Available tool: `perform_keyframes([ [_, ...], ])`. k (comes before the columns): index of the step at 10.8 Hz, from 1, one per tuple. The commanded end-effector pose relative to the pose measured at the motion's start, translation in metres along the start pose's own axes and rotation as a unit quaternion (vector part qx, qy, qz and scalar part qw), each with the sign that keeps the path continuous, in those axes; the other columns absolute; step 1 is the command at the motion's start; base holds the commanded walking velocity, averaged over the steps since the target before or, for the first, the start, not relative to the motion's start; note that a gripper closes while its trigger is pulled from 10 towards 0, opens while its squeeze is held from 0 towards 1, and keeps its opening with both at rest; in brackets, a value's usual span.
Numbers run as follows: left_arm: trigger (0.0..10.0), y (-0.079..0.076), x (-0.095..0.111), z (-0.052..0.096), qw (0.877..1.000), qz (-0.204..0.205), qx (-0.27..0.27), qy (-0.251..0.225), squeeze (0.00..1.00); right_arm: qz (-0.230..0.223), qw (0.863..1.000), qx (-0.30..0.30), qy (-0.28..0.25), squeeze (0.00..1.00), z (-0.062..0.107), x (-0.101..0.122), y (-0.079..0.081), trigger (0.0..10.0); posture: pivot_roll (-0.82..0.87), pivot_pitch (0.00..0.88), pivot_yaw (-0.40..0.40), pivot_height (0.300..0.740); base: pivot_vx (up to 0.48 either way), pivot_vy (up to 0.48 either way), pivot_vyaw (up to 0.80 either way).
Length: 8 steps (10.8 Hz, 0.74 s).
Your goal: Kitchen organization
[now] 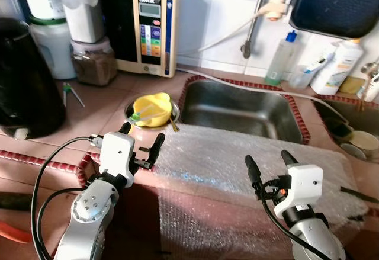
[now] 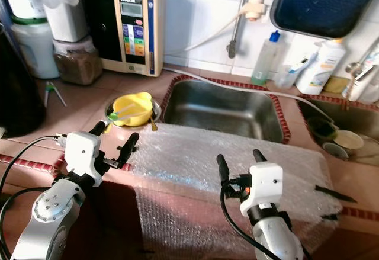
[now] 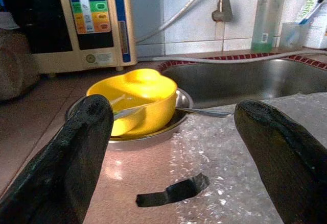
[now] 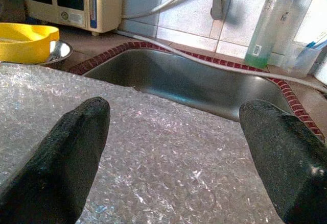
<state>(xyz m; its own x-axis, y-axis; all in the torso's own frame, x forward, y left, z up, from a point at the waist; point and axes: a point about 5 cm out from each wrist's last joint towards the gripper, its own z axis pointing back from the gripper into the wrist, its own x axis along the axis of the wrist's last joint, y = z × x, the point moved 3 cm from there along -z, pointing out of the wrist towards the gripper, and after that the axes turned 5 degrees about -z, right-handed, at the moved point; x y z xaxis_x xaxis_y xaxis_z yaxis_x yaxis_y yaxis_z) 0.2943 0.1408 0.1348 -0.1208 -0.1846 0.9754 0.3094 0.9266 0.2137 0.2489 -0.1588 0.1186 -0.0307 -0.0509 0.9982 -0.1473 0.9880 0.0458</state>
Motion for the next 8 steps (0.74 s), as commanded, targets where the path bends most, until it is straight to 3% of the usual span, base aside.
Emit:
perform_keyframes([
  [1,10.0,-0.0035,-0.0004,-0.0023,1.000,0.003,-0.005,0.003,0.00,0.012,1.000,-0.006,-0.001,0.00,-0.0007,0.0026,-0.0058,10.0,0.09,0.000,-0.085,0.740,0.000,-0.341,0.00],
  [8,10.0,-0.0053,-0.0051,-0.0013,1.000,0.008,-0.013,0.018,0.00,0.023,1.000,-0.003,0.004,0.00,-0.0017,0.0017,-0.0086,10.0,0.09,0.000,-0.083,0.740,0.000,-0.406,0.00],
])
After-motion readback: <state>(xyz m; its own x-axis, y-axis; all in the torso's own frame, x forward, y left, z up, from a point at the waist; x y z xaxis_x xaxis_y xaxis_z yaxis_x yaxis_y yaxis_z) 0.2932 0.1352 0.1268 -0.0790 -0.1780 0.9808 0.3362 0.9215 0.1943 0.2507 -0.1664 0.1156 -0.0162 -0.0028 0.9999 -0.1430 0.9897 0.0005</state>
